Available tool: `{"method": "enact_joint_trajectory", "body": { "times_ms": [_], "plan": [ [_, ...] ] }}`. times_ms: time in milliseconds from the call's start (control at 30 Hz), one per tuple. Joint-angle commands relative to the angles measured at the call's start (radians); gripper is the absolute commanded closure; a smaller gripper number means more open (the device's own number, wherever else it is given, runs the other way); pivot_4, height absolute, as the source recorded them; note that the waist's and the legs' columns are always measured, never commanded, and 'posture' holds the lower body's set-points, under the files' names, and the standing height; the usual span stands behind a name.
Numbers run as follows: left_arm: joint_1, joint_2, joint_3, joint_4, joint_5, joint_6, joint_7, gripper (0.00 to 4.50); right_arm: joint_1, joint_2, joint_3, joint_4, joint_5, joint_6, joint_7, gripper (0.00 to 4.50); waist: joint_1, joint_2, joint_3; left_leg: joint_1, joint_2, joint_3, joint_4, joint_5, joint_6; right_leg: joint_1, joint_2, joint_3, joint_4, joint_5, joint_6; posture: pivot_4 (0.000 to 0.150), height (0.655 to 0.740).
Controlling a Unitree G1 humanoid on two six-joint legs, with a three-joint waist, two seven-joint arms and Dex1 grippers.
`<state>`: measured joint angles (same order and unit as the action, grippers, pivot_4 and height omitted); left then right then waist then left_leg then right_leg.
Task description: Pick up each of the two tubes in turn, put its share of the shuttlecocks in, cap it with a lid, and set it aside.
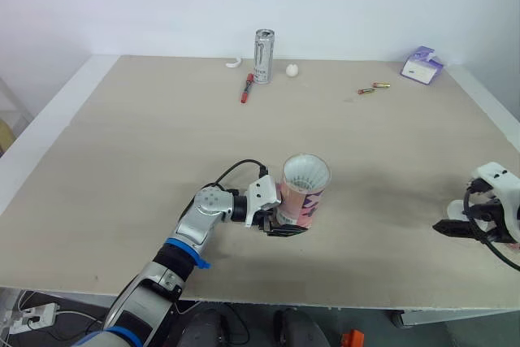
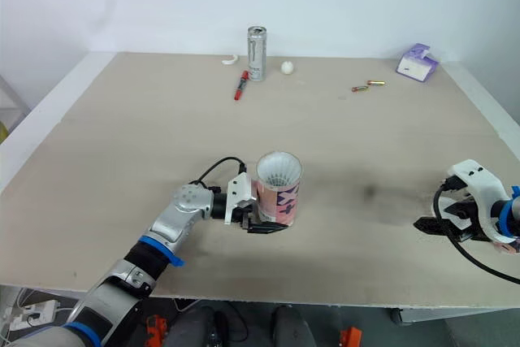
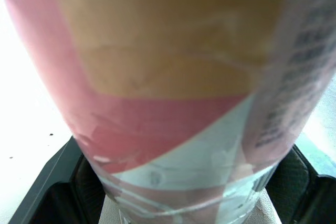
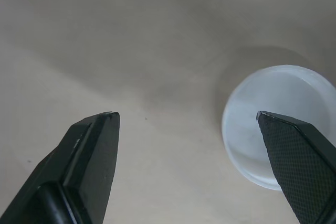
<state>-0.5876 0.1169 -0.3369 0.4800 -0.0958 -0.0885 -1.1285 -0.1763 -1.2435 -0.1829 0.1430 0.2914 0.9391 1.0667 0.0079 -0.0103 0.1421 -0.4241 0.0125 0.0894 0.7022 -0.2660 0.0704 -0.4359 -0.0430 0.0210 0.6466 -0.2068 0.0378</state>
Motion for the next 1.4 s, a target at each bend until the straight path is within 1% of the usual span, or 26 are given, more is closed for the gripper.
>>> {"method": "enact_joint_trajectory", "body": {
  "times_ms": [33,300,667,700,733,767,800,833,867,967,1000,1033,1100,1133,1400],
  "plan": [
    [0.016,0.011,-0.017,-0.004,0.004,0.027,-0.017,0.79,-0.026,-0.012,0.034,0.034,-0.004,-0.023,0.029,0.02,0.0,0.0,0.0,0.0,0.0,0.0,0.0,0.0,0.0,0.0,0.0,0.0,0.0,0.0,0.0,0.15,0.74],
    [0.024,0.015,-0.016,-0.023,0.002,0.056,-0.01,0.79,-0.061,-0.008,0.077,0.069,-0.009,-0.001,0.022,0.02,0.0,0.0,0.0,0.0,0.001,0.0,0.0,0.0,0.0,0.0,0.001,0.0,0.0,0.0,0.0,0.15,0.74],
    [0.031,0.018,-0.017,-0.041,-0.001,0.081,-0.009,0.79,-0.069,0.006,0.083,0.076,-0.007,0.029,-0.002,0.02,0.0,0.001,0.0,0.0,0.001,0.0,0.0,0.0,0.0,0.0,0.001,0.001,0.0,0.0,0.0,0.15,0.74],
    [0.033,0.019,-0.017,-0.044,-0.002,0.084,-0.009,0.79,-0.067,0.005,0.083,0.074,-0.008,0.028,-0.004,0.4,0.0,0.001,0.0,0.0,0.001,0.0,0.0,0.0,0.0,0.0,0.001,0.001,0.0,0.0,0.0,0.15,0.74],
    [0.035,0.02,-0.017,-0.047,-0.002,0.087,-0.008,0.79,-0.063,0.003,0.086,0.073,-0.012,0.023,-0.007,0.7,0.0,0.001,0.0,0.0,0.001,0.0,0.0,0.0,0.0,0.0,0.001,0.001,0.0,0.0,0.0,0.15,0.74],
    [0.036,0.02,-0.017,-0.049,-0.003,0.091,-0.008,0.79,-0.06,0.0,0.091,0.073,-0.019,0.012,-0.009,0.87,0.0,0.001,0.0,0.0,0.001,0.0,0.0,0.0,0.0,0.0,0.001,0.001,0.0,0.0,0.0,0.15,0.74],
    [0.037,0.02,-0.017,-0.052,-0.003,0.095,-0.007,0.79,-0.054,-0.004,0.096,0.073,-0.026,-0.001,-0.011,1.33,0.0,0.001,0.0,0.0,0.001,0.0,0.0,0.0,0.0,0.0,0.001,0.001,0.0,0.0,0.0,0.15,0.74],
    [0.038,0.02,-0.017,-0.054,-0.003,0.098,-0.007,0.79,-0.051,-0.006,0.101,0.073,-0.033,-0.012,-0.012,1.58,0.0,0.001,0.0,0.0,0.001,0.0,0.0,0.0,0.0,0.0,0.001,0.001,0.0,0.0,0.0,0.15,0.74],
    [0.039,0.021,-0.017,-0.057,-0.004,0.1,-0.006,0.79,-0.048,-0.007,0.102,0.073,-0.036,-0.018,-0.012,2.09,0.0,0.001,0.0,0.0,0.001,0.0,0.0,0.0,0.0,0.0,0.001,0.001,0.0,0.0,0.0,0.15,0.74],
    [0.041,0.021,-0.016,-0.062,-0.006,0.108,-0.004,0.79,-0.048,-0.004,0.101,0.074,-0.041,-0.024,-0.012,2.89,0.0,0.001,0.0,0.0,0.001,0.0,0.0,0.0,0.0,0.0,0.001,0.001,0.0,0.0,0.0,0.15,0.74],
    [0.041,0.021,-0.015,-0.064,-0.006,0.11,-0.003,0.79,-0.048,-0.002,0.1,0.075,-0.043,-0.026,-0.015,2.89,0.0,0.001,0.0,0.0,0.001,0.0,0.0,0.0,0.0,0.0,0.001,0.001,0.0,0.0,0.0,0.15,0.74],
    [0.042,0.022,-0.015,-0.066,-0.008,0.114,-0.001,0.79,-0.046,-0.002,0.101,0.075,-0.046,-0.03,-0.015,3.55,0.0,0.001,0.0,0.0,0.001,0.0,0.0,0.0,0.0,0.0,0.002,0.001,0.0,0.0,0.0,0.15,0.74],
    [0.043,0.024,-0.016,-0.07,-0.01,0.118,0.001,0.79,-0.045,0.0,0.101,0.076,-0.052,-0.036,-0.016,4.38,0.0,0.001,0.0,0.0,0.001,0.0,0.0,0.0,0.0,0.0,0.002,0.001,0.0,0.0,0.0,0.15,0.74],
    [0.043,0.025,-0.017,-0.071,-0.01,0.119,0.001,0.79,-0.043,0.0,0.1,0.076,-0.053,-0.038,-0.017,4.45,0.0,0.001,0.0,0.0,0.001,0.0,0.0,0.0,0.0,0.0,0.002,0.001,0.0,0.0,0.0,0.15,0.74],
    [0.043,0.029,-0.019,-0.076,-0.013,0.128,0.003,0.79,-0.032,0.0,0.083,0.066,-0.047,-0.057,-0.01,4.45,0.0,0.001,-0.001,0.001,0.001,0.0,0.0,0.0,0.0,0.001,0.002,0.001,0.0,0.0,0.0,0.15,0.74]
  ]
}}
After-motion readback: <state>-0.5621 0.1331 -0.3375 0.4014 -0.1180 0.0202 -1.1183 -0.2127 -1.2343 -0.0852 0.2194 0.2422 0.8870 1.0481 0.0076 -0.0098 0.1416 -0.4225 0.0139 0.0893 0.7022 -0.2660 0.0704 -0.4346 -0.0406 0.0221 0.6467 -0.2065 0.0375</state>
